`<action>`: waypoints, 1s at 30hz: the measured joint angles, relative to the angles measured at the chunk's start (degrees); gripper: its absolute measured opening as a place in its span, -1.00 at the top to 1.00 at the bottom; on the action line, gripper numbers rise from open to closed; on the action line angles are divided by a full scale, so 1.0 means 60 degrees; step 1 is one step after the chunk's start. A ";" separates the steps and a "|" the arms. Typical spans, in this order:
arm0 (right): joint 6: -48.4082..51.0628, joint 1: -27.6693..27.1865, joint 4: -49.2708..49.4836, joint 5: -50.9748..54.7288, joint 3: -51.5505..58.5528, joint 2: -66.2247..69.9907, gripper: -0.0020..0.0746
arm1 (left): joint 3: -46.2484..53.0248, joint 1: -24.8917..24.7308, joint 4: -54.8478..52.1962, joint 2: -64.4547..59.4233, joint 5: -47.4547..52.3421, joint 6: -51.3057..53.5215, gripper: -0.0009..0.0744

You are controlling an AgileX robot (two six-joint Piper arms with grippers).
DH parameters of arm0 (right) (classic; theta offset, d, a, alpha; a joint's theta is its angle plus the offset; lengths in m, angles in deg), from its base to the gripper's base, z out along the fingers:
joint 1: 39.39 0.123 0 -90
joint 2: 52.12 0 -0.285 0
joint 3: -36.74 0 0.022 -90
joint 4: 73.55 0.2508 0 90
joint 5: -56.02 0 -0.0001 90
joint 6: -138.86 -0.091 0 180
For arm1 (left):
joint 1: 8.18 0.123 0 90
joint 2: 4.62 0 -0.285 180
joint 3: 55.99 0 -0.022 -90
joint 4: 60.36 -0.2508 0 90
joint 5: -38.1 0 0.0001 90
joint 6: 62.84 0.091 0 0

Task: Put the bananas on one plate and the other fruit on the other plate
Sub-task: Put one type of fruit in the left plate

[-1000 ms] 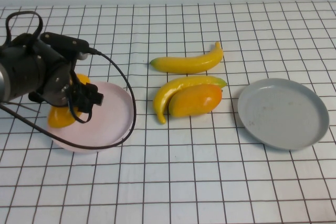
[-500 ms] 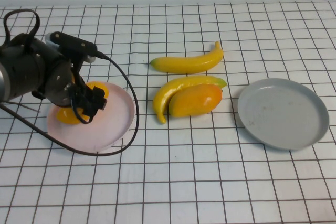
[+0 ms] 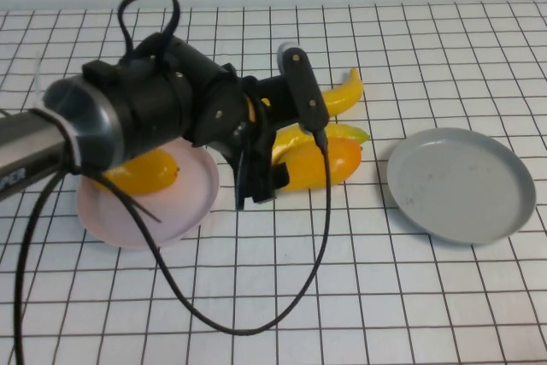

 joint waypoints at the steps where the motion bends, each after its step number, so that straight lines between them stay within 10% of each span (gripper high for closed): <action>1: 0.0000 0.0000 0.0000 0.0000 0.0000 0.0000 0.99 | -0.0124 -0.0099 0.0037 -0.0133 -0.0129 0.0111 -0.80; 21: 0.0000 0.0000 0.0000 0.0000 0.0000 0.0000 0.99 | -0.2612 -0.0290 0.2046 -0.3540 -0.0277 0.1295 -0.78; 30: 0.0000 0.0000 0.0000 0.0000 0.0000 0.0000 0.99 | -0.2631 -0.0290 0.2089 -0.3561 -0.0390 -0.0271 -0.43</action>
